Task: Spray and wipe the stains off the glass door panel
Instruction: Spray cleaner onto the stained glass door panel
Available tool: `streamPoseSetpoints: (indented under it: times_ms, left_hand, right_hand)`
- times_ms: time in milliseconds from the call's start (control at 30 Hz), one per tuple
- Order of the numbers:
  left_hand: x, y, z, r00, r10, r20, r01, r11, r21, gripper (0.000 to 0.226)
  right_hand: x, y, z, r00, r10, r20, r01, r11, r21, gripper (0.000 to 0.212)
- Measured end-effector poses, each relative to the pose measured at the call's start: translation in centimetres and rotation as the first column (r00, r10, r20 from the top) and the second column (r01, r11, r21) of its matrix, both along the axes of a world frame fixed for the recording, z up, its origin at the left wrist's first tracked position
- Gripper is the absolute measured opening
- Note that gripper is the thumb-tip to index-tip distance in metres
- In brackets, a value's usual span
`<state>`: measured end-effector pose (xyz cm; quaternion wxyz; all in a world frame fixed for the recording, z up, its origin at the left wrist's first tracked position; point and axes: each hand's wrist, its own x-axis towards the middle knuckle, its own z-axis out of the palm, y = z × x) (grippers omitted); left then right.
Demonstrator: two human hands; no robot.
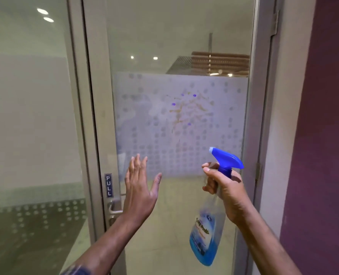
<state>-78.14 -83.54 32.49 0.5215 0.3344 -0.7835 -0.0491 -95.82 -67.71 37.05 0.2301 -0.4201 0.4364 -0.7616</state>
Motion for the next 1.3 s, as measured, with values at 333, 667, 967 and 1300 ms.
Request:
streamPoseSetpoints:
  times_ms: [333, 667, 967, 1300]
  left_hand:
    - [-11.3, -10.3, 1.2, 0.972, 0.230, -0.053, -0.235, 0.956, -0.177, 0.075]
    - [-17.7, -20.1, 4.0, 0.923, 0.381, -0.053, -0.383, 0.897, -0.222, 0.074]
    - [-18.9, -27.3, 5.1, 0.917, 0.393, -0.065, -0.394, 0.873, -0.287, 0.074]
    - [-19.2, -32.5, 6.8, 0.916, 0.385, -0.110, -0.395, 0.823, -0.408, 0.072]
  right_hand:
    - [-12.9, -8.4, 1.2, 0.999, -0.010, 0.035, 0.011, 0.999, -0.032, 0.015]
    - [-22.4, -15.6, 3.4, 1.000, 0.017, 0.024, -0.016, 0.999, -0.031, 0.007]
    - [-24.0, -19.7, 2.5, 0.993, -0.078, 0.090, 0.081, 0.996, -0.030, 0.002]
    - [-24.8, -21.6, 3.0, 0.971, -0.185, 0.149, 0.196, 0.979, -0.060, 0.002]
